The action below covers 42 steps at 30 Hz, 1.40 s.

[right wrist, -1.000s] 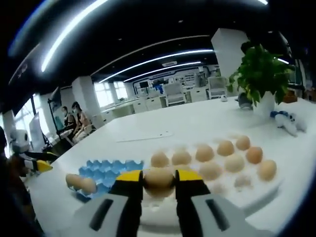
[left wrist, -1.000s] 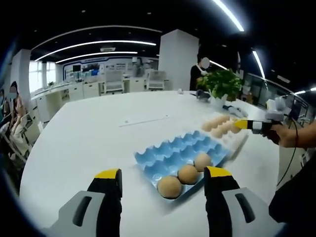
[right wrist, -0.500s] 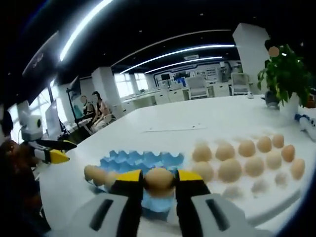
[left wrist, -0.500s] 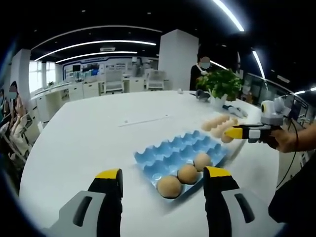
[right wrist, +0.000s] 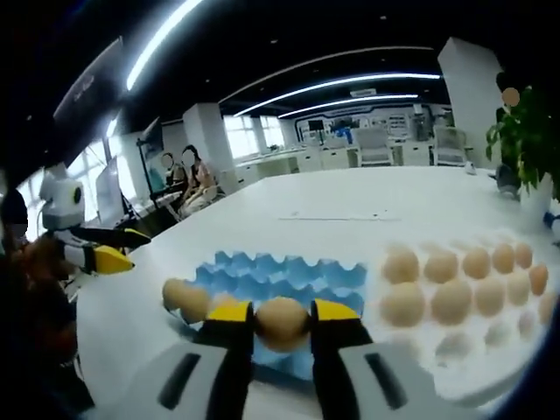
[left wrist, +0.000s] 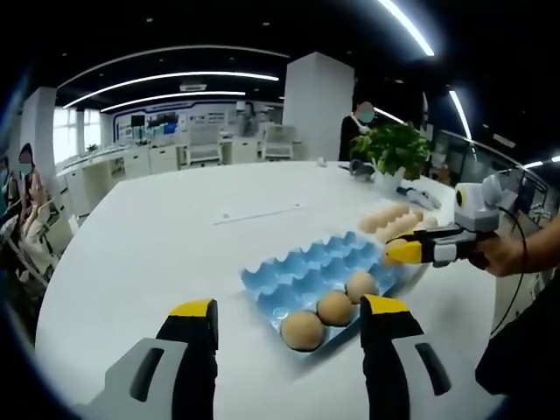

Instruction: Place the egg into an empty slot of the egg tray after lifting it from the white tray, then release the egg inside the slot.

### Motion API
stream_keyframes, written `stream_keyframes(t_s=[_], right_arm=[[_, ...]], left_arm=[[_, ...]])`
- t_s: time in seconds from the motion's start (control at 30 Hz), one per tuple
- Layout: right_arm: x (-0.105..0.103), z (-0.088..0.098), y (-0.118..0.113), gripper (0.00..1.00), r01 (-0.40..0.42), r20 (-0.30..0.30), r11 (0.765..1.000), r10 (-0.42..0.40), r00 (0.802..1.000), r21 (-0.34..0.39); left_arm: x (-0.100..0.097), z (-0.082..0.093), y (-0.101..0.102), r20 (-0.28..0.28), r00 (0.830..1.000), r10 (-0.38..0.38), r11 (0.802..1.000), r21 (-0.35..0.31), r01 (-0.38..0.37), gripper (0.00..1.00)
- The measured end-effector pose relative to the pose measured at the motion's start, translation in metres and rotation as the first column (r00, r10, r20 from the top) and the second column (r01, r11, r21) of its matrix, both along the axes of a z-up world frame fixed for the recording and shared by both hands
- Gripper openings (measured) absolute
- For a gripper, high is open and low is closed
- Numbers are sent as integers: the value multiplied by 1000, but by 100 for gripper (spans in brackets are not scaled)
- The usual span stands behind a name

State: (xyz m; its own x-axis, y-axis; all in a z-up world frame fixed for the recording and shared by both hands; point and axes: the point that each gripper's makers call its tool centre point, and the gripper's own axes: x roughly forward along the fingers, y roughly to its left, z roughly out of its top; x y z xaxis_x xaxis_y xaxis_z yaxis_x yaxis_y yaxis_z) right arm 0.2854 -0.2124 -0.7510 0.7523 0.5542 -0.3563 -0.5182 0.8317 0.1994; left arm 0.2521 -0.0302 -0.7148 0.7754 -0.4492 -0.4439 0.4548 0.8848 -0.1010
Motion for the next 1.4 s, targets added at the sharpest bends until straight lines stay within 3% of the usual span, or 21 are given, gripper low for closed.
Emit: stream_keyframes(t_s=[0.2, 0.6, 1.07, 1.4], right_arm=[[-3, -12, 10, 25, -46, -20, 998, 45, 999, -50], [-3, -23, 18, 25, -80, -40, 994, 77, 996, -73], [-2, -23, 20, 25, -121, -13, 984, 120, 993, -129], [-3, -25, 22, 25, -164, 14, 965, 170, 985, -206]], left_arm=[[0, 1, 1, 6, 1000, 2, 1000, 2, -2, 66], [1, -1, 4, 3, 1000, 16, 1000, -2, -16, 66], [2, 0, 5, 10, 1000, 16, 1000, 3, -16, 66], [2, 0, 5, 7, 1000, 14, 1000, 4, -14, 66]])
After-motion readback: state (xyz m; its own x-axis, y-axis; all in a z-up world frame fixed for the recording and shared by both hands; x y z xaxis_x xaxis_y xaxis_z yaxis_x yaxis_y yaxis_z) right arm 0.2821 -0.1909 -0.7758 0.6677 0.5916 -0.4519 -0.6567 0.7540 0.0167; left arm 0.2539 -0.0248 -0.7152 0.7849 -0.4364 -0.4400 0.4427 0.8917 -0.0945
